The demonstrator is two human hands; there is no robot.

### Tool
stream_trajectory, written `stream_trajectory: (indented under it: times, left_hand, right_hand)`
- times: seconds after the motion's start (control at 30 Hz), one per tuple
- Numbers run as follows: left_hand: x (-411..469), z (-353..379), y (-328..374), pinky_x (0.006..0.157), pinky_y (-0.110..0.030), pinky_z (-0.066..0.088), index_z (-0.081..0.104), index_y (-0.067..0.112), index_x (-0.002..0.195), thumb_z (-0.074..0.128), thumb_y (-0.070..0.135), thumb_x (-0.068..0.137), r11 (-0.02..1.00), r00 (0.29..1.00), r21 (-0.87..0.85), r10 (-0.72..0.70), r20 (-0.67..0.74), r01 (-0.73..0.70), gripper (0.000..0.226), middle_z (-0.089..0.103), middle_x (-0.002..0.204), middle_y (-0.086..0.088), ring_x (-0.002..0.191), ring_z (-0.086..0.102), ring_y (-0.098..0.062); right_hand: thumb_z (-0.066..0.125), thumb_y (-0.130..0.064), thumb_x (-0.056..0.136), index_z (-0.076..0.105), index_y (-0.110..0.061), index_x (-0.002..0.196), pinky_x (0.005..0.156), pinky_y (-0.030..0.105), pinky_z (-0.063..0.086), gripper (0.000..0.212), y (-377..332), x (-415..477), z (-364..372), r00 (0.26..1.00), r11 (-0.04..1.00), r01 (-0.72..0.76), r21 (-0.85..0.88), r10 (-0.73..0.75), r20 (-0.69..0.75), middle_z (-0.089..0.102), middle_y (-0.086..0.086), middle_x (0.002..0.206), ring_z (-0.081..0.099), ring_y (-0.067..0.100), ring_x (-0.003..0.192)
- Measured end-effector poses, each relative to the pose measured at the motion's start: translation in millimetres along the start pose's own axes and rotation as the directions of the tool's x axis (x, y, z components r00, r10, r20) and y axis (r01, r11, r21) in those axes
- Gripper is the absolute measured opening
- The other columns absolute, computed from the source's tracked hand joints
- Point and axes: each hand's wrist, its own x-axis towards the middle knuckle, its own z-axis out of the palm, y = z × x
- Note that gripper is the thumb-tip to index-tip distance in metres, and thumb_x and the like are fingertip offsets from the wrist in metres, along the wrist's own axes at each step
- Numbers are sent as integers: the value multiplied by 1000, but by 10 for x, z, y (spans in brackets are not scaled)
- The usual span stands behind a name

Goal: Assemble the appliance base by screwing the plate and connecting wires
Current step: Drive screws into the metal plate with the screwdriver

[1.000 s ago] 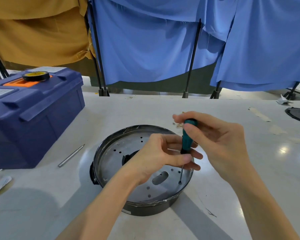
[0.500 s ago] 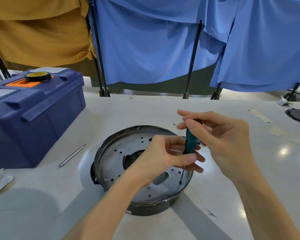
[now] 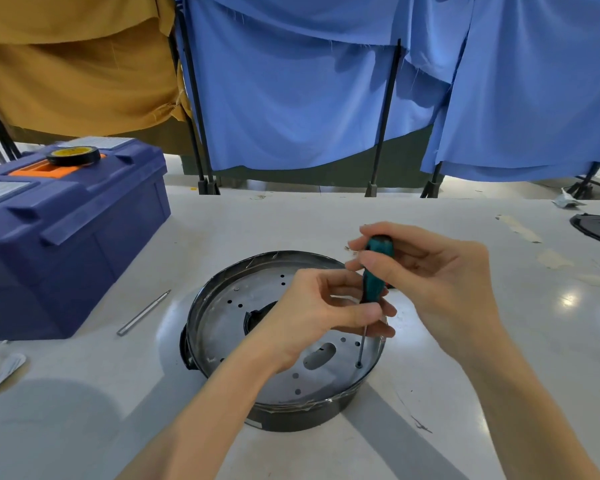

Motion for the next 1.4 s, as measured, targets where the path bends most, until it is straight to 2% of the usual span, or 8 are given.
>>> stream_trajectory:
  times: [0.17,0.33,0.47,0.63,0.83,1.0,1.2,1.4]
  left_hand:
    - [31,28,-12,76,-33,58,70,-2,98,61,-4,87,1000,1000,12,-5,-25,5,14,73,91,-21,79,72,-39]
    - [-35,-36,-11,87,-38,55,68,-3,105,54,0,93,1000,998,10,-3,55,2,18,73,98,-19,91,70,-39]
    - [-37,10,17,82,-36,57,69,2,109,72,8,85,1000,1000,-16,6,10,-6,25,73,99,-18,89,72,-39]
    - [-20,62,34,80,-27,56,74,9,99,62,18,92,1000,1000,21,-21,14,21,16,75,91,-13,87,73,-32]
    - [-27,29,12,86,-32,55,70,8,101,54,16,98,1000,999,12,-8,40,8,18,75,95,-11,91,72,-32]
    - [3,43,-5,81,-26,55,69,6,106,74,7,83,997,1000,82,13,-26,-11,24,75,93,-8,85,74,-28]
    - [-14,-6,-12,85,-34,54,69,0,105,53,0,95,999,998,49,-8,59,5,19,74,97,-14,87,71,-34]
    - [-9,36,3,81,-31,57,69,2,105,70,10,86,999,1000,40,0,-27,1,20,74,95,-14,86,73,-35]
  right_hand:
    - [77,-44,73,68,-29,90,73,16,55,24,-6,4,137,987,947,60,-317,-103,-123,70,-13,81,68,7,82]
    - [66,-25,85,71,-16,110,77,22,58,27,-95,58,-99,975,999,-47,17,42,217,76,-3,99,74,17,90]
    - [77,-27,75,72,-25,96,76,31,61,21,-32,-49,16,999,998,40,-41,-40,7,76,-8,91,73,17,86]
    - [83,-32,71,56,-26,82,61,15,51,30,-27,0,176,980,971,0,-238,-48,-195,66,-16,78,64,6,71]
    - [71,-19,77,71,-16,115,81,22,58,38,-113,41,-44,982,998,-68,18,64,180,75,-4,106,71,14,99]
    - [83,-26,67,72,-29,95,72,20,58,30,-42,-27,87,994,978,-15,-209,-9,-111,74,-9,82,72,11,81]
    - [67,-26,80,74,-17,109,80,21,57,31,-161,1,-79,992,999,-36,-25,39,120,76,-8,103,72,11,97]
    - [84,-29,67,65,-27,85,71,18,57,27,-95,-52,113,986,973,13,-229,-51,-162,69,-18,81,68,7,79]
